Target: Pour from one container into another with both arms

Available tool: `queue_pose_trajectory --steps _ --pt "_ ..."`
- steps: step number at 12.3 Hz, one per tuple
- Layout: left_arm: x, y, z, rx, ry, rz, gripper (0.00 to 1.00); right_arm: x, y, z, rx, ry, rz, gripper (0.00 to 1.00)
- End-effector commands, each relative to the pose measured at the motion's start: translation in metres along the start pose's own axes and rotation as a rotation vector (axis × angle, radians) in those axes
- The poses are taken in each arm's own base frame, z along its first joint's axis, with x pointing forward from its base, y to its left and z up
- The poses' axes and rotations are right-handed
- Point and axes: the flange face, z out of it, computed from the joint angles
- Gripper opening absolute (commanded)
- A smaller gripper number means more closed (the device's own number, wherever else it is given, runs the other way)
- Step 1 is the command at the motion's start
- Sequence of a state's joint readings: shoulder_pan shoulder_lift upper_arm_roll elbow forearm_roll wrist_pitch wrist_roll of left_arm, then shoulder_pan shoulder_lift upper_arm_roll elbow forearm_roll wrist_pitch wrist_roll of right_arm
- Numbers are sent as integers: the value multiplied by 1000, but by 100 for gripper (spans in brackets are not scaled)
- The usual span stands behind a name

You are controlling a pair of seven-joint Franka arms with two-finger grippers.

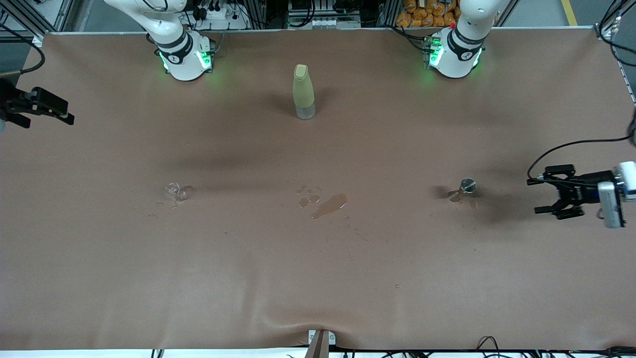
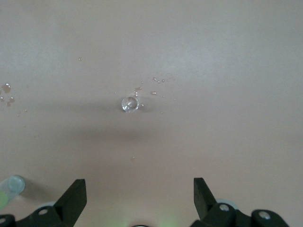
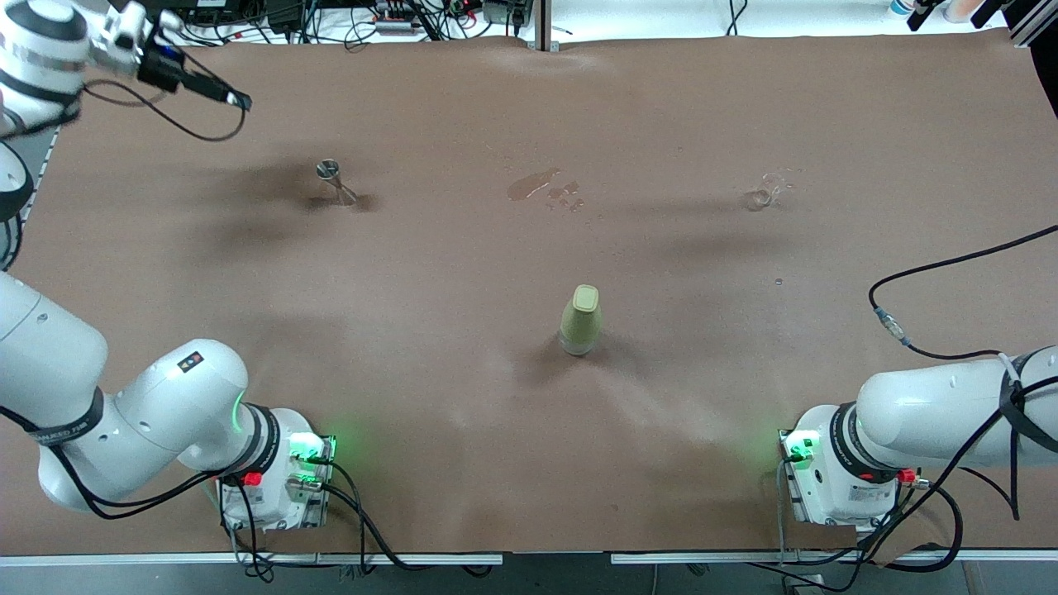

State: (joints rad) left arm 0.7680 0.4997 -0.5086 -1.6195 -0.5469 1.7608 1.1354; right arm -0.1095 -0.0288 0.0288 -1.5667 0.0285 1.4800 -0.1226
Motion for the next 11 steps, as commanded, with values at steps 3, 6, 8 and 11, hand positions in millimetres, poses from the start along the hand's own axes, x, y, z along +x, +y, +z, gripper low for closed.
queue_pose_trajectory --steps 3,6,8,11 --pt "37 57 -37 187 -128 -140 100 1 4 -2 -18 13 11 100" --pt "55 75 -50 307 -161 -330 100 1 8 -2 -15 13 18 100" --pt "60 87 -60 416 -185 -457 100 0 9 -2 -14 12 20 100" --pt "90 115 -45 610 -286 -471 100 1 5 -3 -15 13 14 100"
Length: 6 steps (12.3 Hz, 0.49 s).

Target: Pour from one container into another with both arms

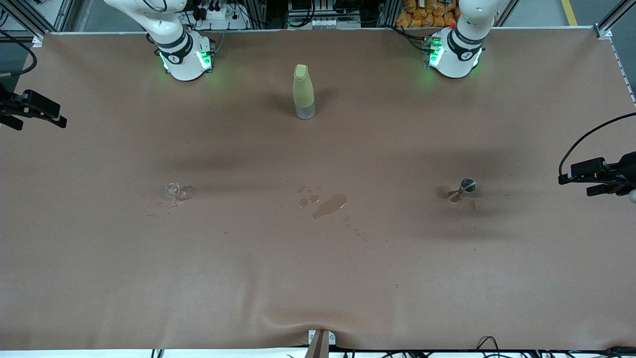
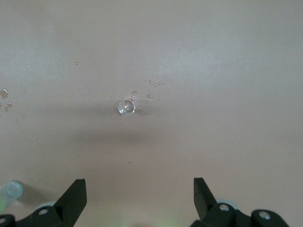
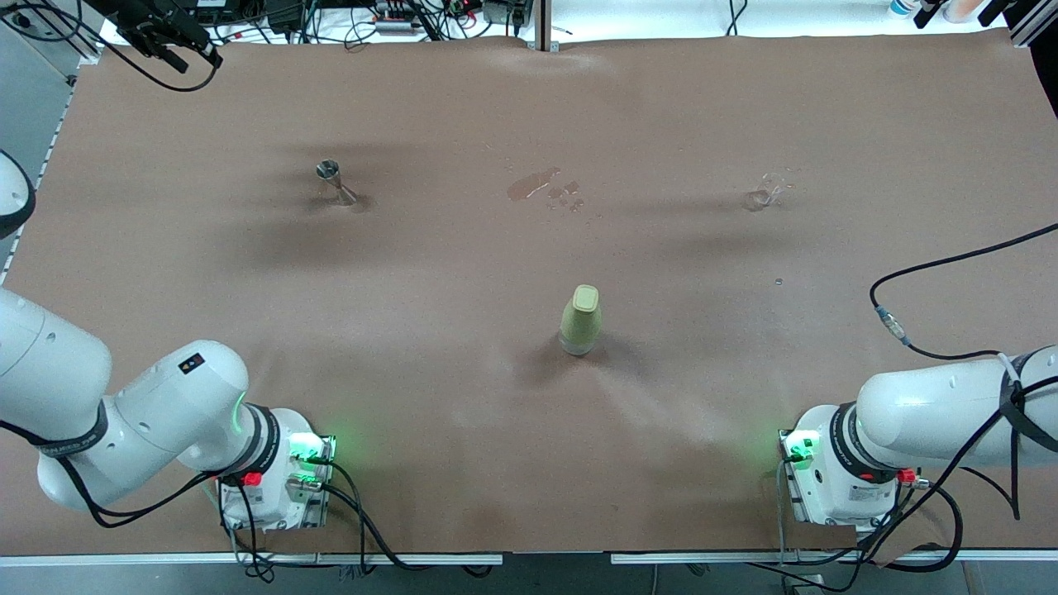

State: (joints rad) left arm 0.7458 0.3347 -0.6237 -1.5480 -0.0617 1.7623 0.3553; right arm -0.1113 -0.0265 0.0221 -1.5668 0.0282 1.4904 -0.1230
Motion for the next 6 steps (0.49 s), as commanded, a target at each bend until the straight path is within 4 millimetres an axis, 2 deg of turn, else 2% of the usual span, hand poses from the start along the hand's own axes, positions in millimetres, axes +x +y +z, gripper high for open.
queue_pose_trajectory --steps 1,4,6 --pt "6 39 -13 128 -15 -62 100 -1 0 -3 -14 4 6 100" --pt "7 53 -17 135 -10 -141 100 -1 -2 -4 -15 5 1 100" --pt "2 62 -35 168 15 -161 100 -1 -2 -3 -14 2 1 100"
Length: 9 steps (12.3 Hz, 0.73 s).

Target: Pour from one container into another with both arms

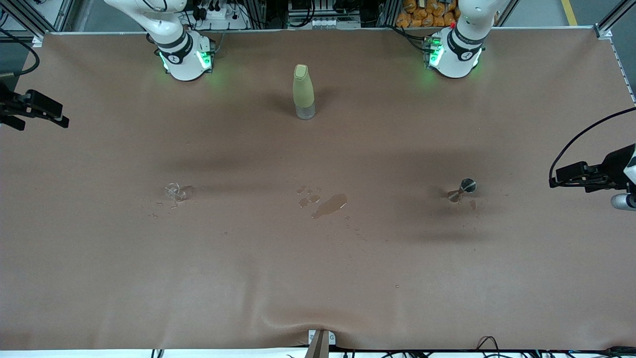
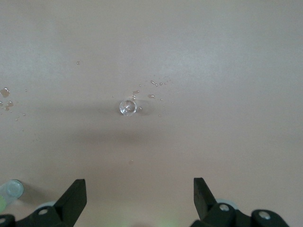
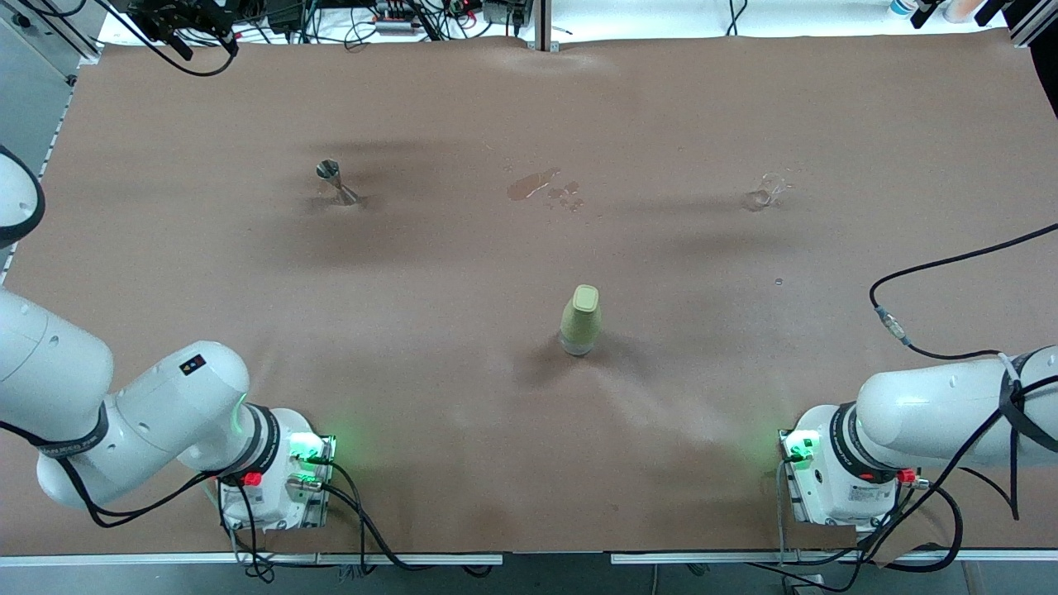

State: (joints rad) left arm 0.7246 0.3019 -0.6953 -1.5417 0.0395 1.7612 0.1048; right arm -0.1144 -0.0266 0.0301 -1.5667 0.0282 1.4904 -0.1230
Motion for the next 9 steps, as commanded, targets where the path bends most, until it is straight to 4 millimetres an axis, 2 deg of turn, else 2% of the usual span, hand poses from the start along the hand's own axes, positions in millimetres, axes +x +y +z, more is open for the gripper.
queue_pose_trajectory --steps 1,5,6,9 --pt "-12 19 -25 76 18 -16 100 -1 1 -4 -12 4 7 100" --pt "-15 48 -34 147 25 -73 100 -1 -2 -3 -15 0 2 100" --pt "-16 63 -36 162 27 -65 100 -1 2 -3 -14 2 9 100" --pt "-31 87 -62 179 54 -59 100 -1 2 -3 -14 4 8 100"
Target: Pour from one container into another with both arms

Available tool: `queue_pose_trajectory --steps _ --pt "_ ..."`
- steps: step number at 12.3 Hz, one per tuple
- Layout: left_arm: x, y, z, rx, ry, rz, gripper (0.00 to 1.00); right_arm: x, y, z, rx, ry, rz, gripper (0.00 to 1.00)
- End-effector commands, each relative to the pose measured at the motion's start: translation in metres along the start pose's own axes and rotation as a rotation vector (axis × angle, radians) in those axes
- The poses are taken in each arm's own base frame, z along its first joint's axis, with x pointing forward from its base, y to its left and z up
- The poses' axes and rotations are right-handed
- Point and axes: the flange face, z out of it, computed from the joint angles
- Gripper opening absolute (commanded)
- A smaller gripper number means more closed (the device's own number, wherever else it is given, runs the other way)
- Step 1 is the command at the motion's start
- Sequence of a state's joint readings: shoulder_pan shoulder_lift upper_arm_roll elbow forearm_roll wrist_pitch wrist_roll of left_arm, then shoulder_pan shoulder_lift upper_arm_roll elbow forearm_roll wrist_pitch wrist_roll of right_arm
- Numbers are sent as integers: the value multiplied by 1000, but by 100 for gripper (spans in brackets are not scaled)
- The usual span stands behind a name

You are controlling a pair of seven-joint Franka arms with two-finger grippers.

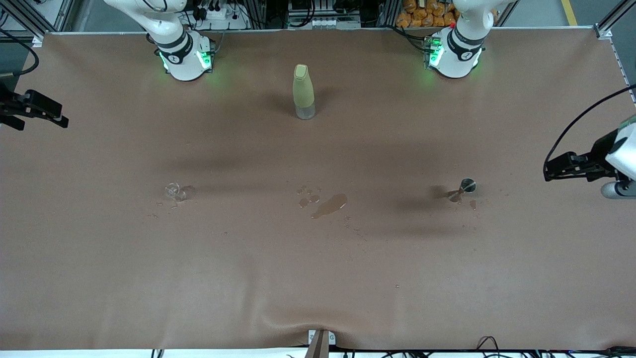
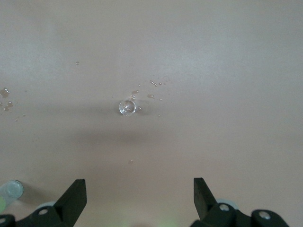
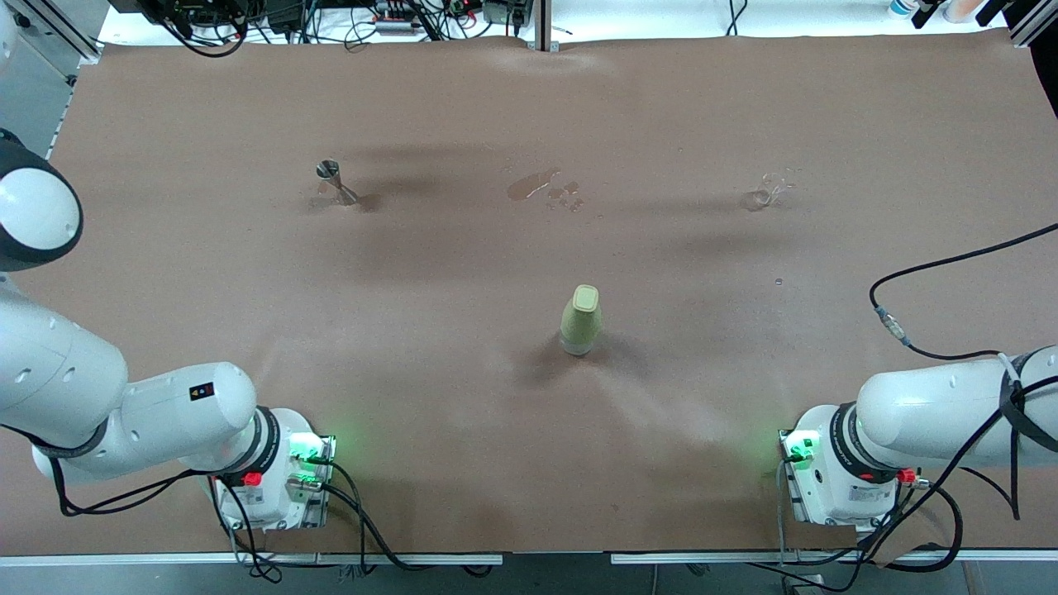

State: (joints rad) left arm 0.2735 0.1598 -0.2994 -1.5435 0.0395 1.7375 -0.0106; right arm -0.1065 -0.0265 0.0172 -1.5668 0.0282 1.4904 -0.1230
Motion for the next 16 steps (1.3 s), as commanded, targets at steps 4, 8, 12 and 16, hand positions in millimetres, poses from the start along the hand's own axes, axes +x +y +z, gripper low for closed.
queue_pose_trajectory --steps 4,8,12,16 --pt "-35 20 -38 7 -6 -32 100 0 -8 -2 -20 1 -9 100" --pt "-42 42 -41 5 -32 -28 100 0 -3 -3 -16 3 -2 100" --pt "-42 49 -40 6 -33 -17 100 0 -4 -3 -16 3 -3 100" --pt "-43 46 -41 7 -32 -15 100 0 -4 -3 -16 3 -2 100"
